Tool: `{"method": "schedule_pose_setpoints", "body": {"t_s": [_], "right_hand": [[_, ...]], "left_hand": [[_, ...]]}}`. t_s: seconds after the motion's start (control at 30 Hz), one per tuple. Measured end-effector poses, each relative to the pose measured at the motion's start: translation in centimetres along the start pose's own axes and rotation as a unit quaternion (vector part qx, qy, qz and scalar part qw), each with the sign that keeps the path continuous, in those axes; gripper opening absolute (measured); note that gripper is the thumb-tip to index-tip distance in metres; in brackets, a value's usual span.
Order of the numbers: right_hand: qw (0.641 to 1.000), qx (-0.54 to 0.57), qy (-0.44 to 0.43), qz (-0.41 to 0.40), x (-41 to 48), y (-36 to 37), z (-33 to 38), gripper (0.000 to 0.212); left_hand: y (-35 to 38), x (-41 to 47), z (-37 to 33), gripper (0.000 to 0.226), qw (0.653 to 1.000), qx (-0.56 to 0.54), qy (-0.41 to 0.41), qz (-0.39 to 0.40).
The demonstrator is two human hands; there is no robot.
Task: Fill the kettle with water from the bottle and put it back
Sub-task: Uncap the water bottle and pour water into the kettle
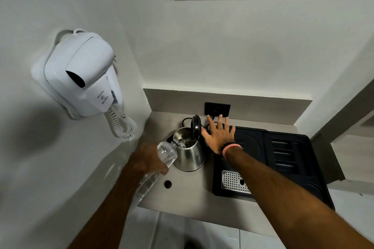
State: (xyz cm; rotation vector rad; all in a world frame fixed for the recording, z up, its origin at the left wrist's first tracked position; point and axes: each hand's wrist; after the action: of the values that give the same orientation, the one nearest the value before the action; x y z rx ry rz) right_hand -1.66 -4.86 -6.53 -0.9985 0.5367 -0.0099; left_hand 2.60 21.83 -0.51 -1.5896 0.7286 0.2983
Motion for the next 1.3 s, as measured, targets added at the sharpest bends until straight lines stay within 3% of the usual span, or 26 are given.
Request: {"method": "schedule_pose_setpoints", "body": {"t_s": [0.2, 0.7, 0.93, 1.1, 1.3], "right_hand": [[1.000, -0.003, 0.003, 0.004, -0.2, -0.2, 0.1, 0.103], [1.000, -0.017, 0.007, 0.017, -0.6, -0.4, 0.4, 0.088], [1.000, -0.011, 0.011, 0.022, -0.7, -0.3, 0.4, 0.088], [1.000, -0.009, 0.010, 0.023, -0.6, -0.4, 0.4, 0.085], [1.000, -0.018, 0.012, 0.021, -0.6, -0.4, 0.4, 0.084]], "left_hand": [[0.2, 0.0, 0.2, 0.098, 1.000, -0.027, -0.002, 0.003], [0.4, 0.3, 0.7, 0.103, 0.999, -0.034, 0.010, -0.031], [1.4, 0.7, 1.1, 0.084, 0.986, -0.137, 0.033, -0.092], [3.7, 0.9, 2.7, 0.086, 0.945, -0.263, 0.025, -0.195], [7.3, 1.5, 3.9, 0.087, 0.854, -0.403, -0.026, -0.327]]}}
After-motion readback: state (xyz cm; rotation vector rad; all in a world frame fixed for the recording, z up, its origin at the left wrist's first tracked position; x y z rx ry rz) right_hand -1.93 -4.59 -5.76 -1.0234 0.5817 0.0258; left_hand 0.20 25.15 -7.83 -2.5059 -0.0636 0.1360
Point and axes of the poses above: each hand's wrist, its own x-axis towards the middle knuckle, its own y-axis out of the palm, z = x × y, and after that the axes turned 11 degrees about z, right-handed
